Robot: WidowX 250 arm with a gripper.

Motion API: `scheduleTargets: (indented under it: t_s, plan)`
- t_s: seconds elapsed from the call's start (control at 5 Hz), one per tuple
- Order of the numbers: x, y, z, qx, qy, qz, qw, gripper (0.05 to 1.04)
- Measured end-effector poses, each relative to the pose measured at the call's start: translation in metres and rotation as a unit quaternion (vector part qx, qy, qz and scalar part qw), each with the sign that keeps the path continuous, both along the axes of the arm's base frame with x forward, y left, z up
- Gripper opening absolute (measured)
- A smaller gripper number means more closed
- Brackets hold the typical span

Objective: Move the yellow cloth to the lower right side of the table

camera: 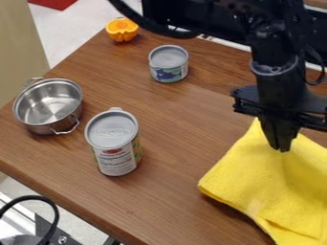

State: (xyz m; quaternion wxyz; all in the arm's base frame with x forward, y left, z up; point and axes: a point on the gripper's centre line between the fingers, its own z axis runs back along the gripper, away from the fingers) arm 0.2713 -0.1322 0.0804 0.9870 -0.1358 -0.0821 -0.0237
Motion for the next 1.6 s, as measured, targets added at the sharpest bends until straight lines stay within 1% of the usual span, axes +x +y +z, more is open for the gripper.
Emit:
scheduleTargets:
  t_s: [0.4,0.6,1.0,1.2,1.4,1.6]
  plan:
    - [0.001,0.003,0.01,-0.004,0.003,0.0,1.0,0.053]
    - [0.003,0.005,0.019,-0.011,0.001,0.004,0.9999,0.053]
    - [0.003,0.007,0.019,-0.007,0.005,0.0,1.0,0.065]
    - [0.003,0.015,0.026,-0.001,-0.011,-0.005,0.9999,0.197]
    - [0.001,0.038,0.021,-0.001,-0.01,0.007,0.9999,0.428]
    - [0.0,0.065,0.012,0.009,-0.006,0.011,0.9999,0.721]
